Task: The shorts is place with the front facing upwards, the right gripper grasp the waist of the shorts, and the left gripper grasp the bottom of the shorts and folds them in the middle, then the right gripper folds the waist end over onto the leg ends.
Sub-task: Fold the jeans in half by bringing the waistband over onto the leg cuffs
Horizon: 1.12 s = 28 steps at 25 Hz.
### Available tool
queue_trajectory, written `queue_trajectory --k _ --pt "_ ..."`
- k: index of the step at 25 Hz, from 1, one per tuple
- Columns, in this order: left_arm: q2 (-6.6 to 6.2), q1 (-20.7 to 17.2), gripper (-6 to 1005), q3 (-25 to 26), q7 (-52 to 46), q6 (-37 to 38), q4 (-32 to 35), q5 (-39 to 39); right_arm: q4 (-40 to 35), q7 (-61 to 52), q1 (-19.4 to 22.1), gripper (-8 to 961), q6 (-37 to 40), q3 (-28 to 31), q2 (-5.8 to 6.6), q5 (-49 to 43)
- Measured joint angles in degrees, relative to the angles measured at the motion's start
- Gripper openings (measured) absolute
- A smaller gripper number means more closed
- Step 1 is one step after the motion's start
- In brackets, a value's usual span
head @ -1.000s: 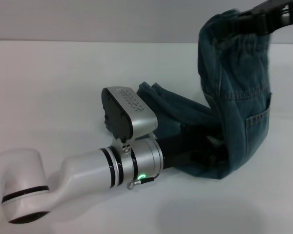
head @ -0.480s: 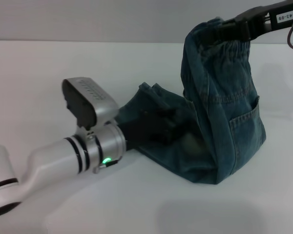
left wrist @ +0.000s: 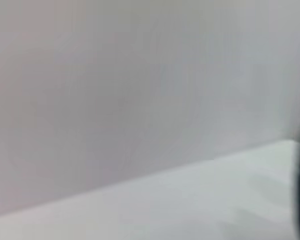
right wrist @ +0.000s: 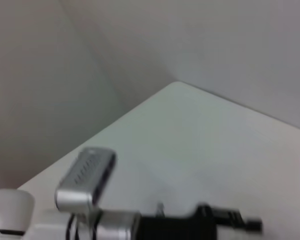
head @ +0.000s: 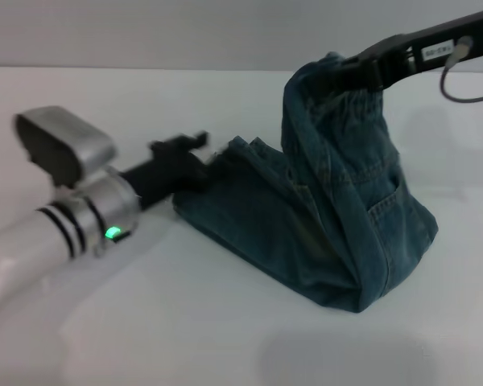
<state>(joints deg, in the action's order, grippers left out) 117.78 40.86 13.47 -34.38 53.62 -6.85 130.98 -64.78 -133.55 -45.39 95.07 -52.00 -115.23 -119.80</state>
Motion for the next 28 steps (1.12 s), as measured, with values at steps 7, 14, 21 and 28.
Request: queue_trajectory --k 7,14,21,28 --pt "-0.41 -2.3 503 10.8 -0.1 7.8 8.2 -0.3 5.6 3.2 -1.2 22 -4.4 -1.9 -1.29 0.0" --pt "-1.68 -5.4 503 16.6 -0.2 14.1 9.4 -0.4 11.0 6.4 -4.9 23 -6.9 -3.9 -2.06 0.2" --pt "-0.50 -5.8 502 16.2 0.4 14.2 9.7 -0.3 14.8 7.4 -7.5 51 -10.4 -5.3 -2.50 -0.2" --pt "-0.46 -5.7 502 16.2 0.4 14.3 9.7 0.0 15.7 9.4 -7.6 413 -14.2 -5.8 -2.79 -0.8"
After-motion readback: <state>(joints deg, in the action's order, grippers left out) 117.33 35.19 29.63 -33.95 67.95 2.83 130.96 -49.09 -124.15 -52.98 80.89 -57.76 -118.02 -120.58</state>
